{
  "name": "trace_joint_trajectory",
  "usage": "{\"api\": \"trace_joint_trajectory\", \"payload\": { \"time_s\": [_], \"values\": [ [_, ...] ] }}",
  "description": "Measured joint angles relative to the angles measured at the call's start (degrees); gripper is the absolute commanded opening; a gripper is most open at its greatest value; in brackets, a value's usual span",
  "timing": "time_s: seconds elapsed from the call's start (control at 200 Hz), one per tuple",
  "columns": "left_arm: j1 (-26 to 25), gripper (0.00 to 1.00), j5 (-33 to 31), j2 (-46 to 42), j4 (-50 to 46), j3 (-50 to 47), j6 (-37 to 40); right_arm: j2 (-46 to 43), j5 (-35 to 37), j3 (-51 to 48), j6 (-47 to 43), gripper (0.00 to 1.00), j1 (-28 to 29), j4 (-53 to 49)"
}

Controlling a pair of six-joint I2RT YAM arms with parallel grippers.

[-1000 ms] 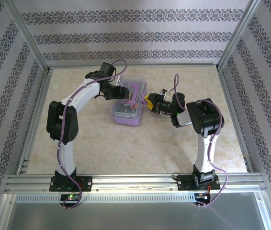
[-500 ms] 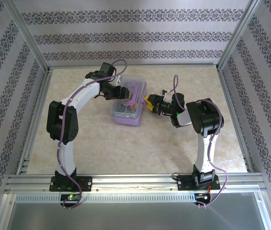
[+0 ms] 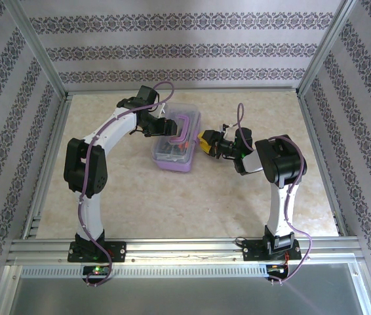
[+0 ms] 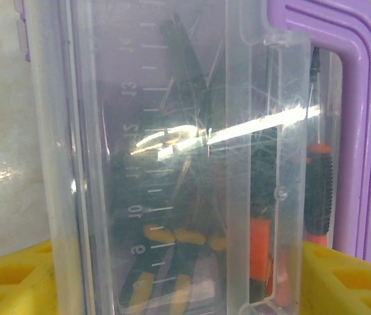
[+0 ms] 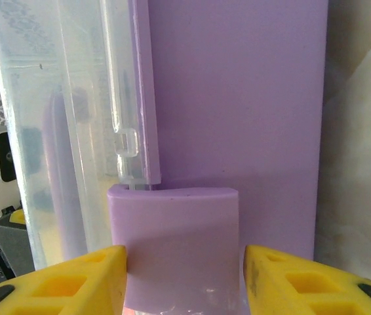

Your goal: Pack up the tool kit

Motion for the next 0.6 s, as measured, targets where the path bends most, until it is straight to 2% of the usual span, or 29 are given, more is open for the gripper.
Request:
{"api": "trace_joint_trajectory", "payload": {
  "time_s": [0.6],
  "values": [
    [0.00,0.30,-0.17,-0.09,0.00,-0.02,0.00,-6.80,3.41,0.11,-11.52,0.53,-0.85,-24.79]
  ]
}}
